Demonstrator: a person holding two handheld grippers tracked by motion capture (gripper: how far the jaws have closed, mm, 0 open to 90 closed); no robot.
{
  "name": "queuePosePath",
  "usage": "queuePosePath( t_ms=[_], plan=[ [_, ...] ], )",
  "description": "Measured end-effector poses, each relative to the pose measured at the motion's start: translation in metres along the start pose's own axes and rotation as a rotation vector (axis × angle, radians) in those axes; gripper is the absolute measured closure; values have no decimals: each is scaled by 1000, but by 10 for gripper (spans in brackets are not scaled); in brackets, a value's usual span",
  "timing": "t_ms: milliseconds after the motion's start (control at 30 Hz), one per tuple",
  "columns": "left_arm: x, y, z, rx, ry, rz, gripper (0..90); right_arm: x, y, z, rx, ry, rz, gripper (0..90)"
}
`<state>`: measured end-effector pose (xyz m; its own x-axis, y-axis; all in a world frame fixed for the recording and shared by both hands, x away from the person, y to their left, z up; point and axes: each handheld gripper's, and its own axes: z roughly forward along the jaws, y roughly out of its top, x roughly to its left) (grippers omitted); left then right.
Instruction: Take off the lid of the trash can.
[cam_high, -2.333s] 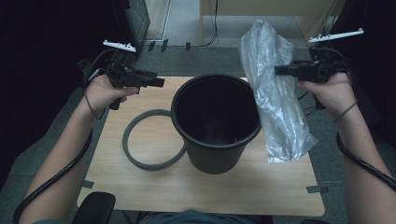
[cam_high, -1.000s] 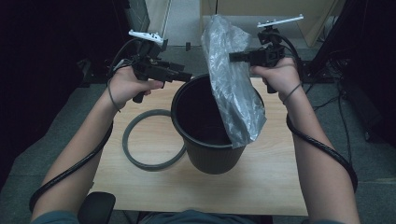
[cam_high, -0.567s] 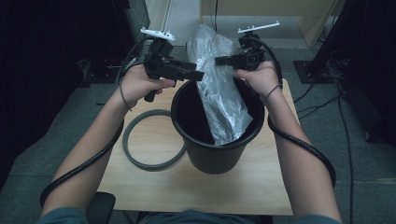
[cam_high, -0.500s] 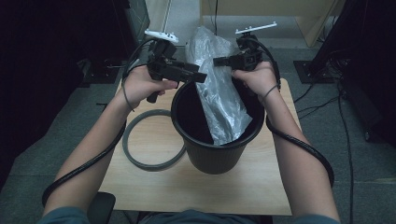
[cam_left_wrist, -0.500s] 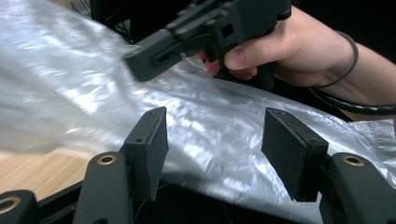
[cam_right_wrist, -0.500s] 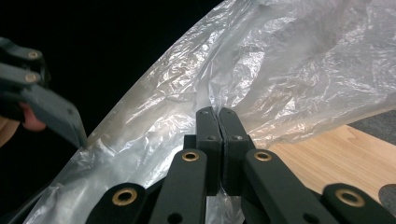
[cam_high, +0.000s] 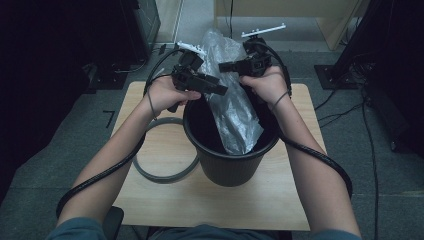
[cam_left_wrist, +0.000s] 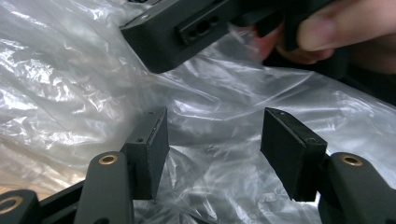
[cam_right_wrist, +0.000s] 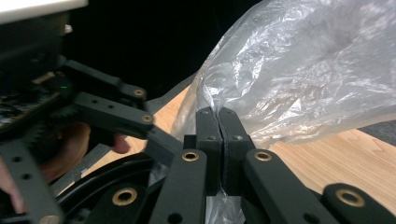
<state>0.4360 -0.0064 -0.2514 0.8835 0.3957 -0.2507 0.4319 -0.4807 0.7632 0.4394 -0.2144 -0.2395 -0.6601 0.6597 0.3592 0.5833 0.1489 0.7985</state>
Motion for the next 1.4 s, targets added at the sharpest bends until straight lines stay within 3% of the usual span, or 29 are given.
queuePosePath(
  t_ms=[100,200,433,567,767,933,1067,1200,1300,1400],
  plan=[
    [2,1,2,8,25,6,412,2,0,1,3,3,-5,900],
    [3,1,2,5,22,-1,422,1,0,1,-2,10,1,900],
    [6,-8,-3,-11,-28,-34,415,-1,-10,-3,8,20,3,899],
    [7,-11,-12,-38,-48,-42,411,-4,-17,-7,18,22,6,895],
    [11,-11,-28,-74,-30,-52,403,-7,-23,-15,43,22,17,889],
    [15,-13,-41,-97,-13,-57,401,-2,-30,-22,69,35,-5,874],
    [17,-16,-47,-104,6,-57,392,3,-36,-29,94,54,-15,835],
    [20,-18,-50,-108,18,-59,389,6,-43,-39,119,65,-7,722],
    [23,-19,-52,-109,29,-64,384,3,-47,-47,94,55,-6,581],
    [27,-21,-52,-107,48,-64,381,-1,-48,-55,81,50,-9,567]
  ],
)
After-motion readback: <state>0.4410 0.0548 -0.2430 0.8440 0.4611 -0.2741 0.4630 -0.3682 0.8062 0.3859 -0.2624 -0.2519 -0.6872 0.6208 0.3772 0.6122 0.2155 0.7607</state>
